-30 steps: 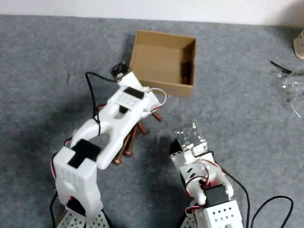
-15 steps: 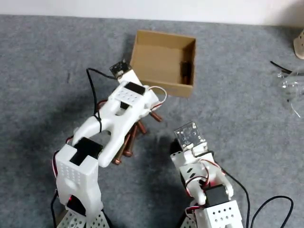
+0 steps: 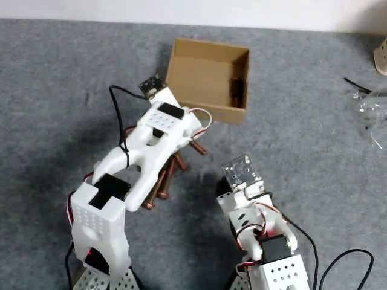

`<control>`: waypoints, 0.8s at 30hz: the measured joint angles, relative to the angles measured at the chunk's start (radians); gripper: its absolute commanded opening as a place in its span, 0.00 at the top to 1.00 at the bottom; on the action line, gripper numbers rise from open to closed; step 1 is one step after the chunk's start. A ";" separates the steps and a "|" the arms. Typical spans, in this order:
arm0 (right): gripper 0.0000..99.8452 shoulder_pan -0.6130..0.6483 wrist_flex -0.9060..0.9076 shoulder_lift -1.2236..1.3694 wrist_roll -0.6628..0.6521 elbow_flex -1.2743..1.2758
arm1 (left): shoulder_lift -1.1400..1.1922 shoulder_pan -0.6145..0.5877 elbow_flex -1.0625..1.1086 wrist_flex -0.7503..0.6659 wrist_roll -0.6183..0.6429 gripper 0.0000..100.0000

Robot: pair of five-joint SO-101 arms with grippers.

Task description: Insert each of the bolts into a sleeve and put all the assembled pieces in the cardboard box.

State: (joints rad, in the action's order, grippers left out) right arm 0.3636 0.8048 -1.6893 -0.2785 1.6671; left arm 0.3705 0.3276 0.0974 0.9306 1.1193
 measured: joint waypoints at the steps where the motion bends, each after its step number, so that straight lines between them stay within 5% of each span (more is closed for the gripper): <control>1: 1.00 0.000 0.000 0.000 0.000 0.000 | 0.000 0.000 0.000 0.000 0.000 0.90; 12: 1.00 0.000 0.000 0.000 0.000 0.000 | 0.198 0.017 -0.155 0.014 0.000 0.90; 24: 1.00 0.000 0.000 0.000 0.000 0.000 | 0.288 0.017 -0.413 0.325 0.000 0.90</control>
State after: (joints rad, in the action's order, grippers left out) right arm 0.3636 0.8048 -1.6893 -0.2785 1.6671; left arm 0.6590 0.3445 -0.3153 1.2559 1.1193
